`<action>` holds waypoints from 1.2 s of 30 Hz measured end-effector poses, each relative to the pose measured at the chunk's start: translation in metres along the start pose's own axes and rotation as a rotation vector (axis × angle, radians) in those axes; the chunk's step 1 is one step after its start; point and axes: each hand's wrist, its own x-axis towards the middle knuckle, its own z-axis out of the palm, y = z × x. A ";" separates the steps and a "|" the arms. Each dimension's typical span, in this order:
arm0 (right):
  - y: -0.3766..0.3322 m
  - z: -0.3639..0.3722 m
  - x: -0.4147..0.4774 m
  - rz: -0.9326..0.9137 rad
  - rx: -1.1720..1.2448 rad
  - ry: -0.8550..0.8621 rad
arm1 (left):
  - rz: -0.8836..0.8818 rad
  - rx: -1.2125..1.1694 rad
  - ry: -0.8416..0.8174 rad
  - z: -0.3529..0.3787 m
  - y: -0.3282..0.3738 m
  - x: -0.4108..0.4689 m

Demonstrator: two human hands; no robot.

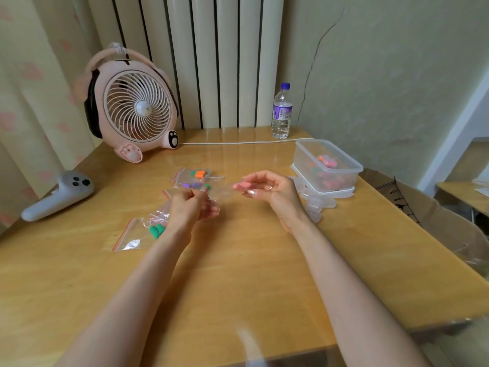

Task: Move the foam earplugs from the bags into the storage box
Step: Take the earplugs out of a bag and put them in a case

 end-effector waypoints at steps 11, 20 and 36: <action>0.001 -0.009 0.004 -0.020 -0.052 0.071 | 0.121 0.657 -0.036 -0.003 -0.014 0.004; -0.001 -0.010 0.003 0.023 -0.096 0.107 | 0.315 0.588 0.037 -0.002 -0.012 0.005; -0.003 -0.011 0.006 -0.068 0.033 0.230 | 0.439 0.489 -0.156 0.004 -0.012 0.002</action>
